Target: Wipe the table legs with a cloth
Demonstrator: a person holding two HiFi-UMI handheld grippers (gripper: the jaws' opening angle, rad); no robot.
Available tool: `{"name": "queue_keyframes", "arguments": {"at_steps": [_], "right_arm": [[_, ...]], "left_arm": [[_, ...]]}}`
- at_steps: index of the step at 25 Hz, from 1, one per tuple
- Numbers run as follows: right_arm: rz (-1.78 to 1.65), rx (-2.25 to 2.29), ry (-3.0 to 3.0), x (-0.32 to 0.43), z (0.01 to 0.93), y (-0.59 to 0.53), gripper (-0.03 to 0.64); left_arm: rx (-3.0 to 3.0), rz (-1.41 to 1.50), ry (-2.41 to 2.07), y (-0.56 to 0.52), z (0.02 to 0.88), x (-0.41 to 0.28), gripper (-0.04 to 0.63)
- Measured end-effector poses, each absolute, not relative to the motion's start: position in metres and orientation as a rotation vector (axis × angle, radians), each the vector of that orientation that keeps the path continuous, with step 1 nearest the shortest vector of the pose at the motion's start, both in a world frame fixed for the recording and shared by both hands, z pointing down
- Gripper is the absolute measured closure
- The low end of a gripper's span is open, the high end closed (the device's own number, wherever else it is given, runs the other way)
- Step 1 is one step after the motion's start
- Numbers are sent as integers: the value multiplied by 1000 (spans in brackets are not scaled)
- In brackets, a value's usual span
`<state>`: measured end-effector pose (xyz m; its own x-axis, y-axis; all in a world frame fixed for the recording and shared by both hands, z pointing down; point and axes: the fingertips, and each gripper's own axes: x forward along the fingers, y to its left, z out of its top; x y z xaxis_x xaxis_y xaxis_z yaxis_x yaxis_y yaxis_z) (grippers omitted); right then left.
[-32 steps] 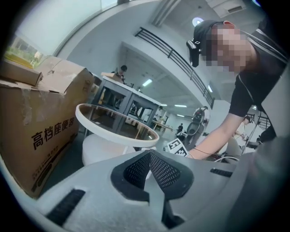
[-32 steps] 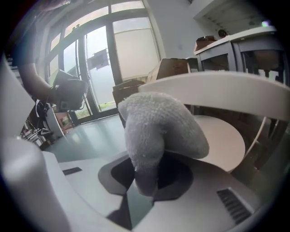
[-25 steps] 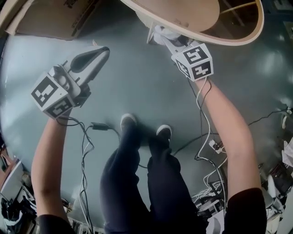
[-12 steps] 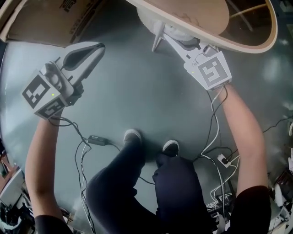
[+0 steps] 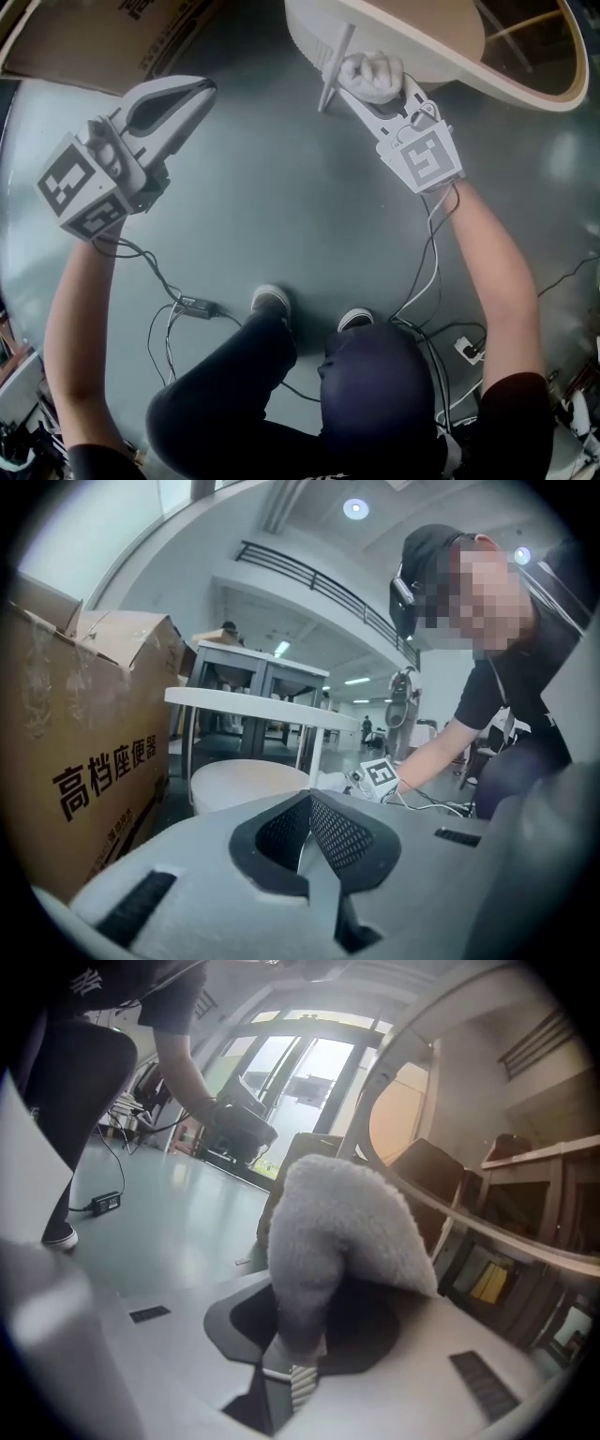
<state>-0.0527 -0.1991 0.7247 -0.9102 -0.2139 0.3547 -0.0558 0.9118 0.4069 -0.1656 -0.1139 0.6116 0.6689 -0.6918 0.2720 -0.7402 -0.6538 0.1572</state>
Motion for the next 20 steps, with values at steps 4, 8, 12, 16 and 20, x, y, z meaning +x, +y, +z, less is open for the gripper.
{"name": "queue_keyframes", "arguments": {"at_steps": [4,8,12,16,20], "right_arm": [[-534,221,-2677,-52,750,-195,537],[-496,236,-2660,-55,776,-196,537],[-478,242,-2644,-58,804,-198,537],[-414,225,-2645,-57,828,-196,537],[-298,270,-2643,-57,845,-200,537]], "left_arm": [[2650,292,-1167,-113,619,-164,591],[2652,274,-1177,-111,626,-164,591],[2641,266,-1187,-102,638,-168,591],[2628,265,-1199,-99,647,-167,591],[2640,268,-1207,-105,654,-156,591]]}}
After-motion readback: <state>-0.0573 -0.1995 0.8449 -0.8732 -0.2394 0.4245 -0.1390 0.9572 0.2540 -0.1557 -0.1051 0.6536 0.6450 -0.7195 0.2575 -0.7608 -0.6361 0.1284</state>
